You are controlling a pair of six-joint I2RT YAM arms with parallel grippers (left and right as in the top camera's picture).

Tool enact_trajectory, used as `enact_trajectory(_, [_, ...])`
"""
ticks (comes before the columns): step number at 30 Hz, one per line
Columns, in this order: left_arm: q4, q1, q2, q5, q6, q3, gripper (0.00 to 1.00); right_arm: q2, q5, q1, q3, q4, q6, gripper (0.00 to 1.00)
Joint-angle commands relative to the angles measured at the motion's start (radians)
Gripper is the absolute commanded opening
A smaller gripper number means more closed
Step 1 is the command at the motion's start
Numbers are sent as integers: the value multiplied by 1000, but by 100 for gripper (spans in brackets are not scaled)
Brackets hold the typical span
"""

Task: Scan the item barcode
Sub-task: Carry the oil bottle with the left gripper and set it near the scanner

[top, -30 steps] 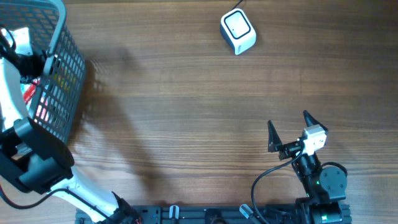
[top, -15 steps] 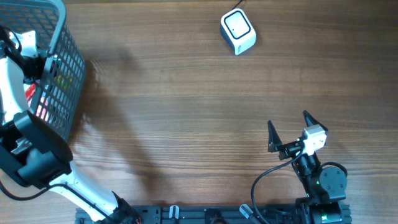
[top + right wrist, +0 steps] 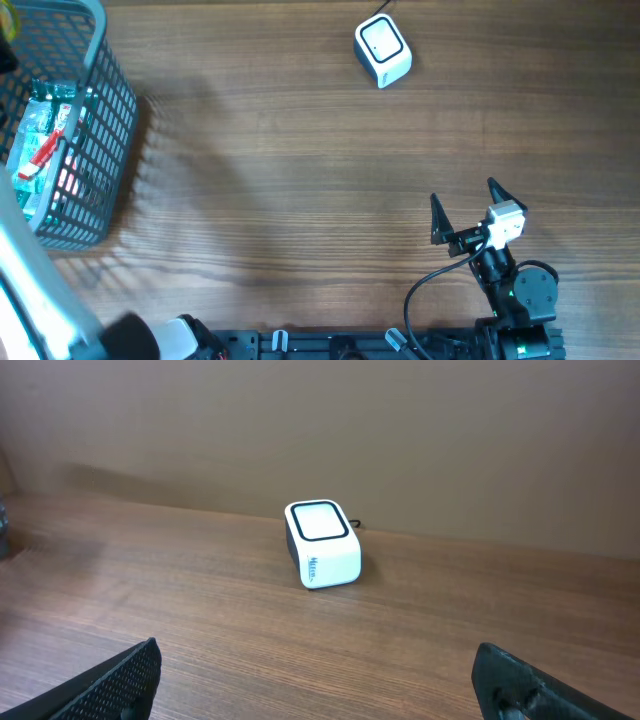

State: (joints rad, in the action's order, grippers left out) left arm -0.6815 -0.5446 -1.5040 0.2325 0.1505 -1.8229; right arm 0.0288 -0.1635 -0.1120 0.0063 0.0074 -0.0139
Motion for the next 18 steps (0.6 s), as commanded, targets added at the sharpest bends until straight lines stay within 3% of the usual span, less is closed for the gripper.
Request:
enact_trajectory(1, [-53,72,94,82,-112,-12,30,0,-2,6,-1,5,-12,100])
enact_trajectory(5, [-148,180,140,81,-115,-12,29,0,-2,6,-1,5,-12,100])
enact_trajectory(11, [-372,457,140,66,-142,-9,29,0,-2,6,-1,5,-12,100])
enact_trajectory(18, [-460,787,51,-70,-256,-8,26,0,-2,6,-1,5,-12,100])
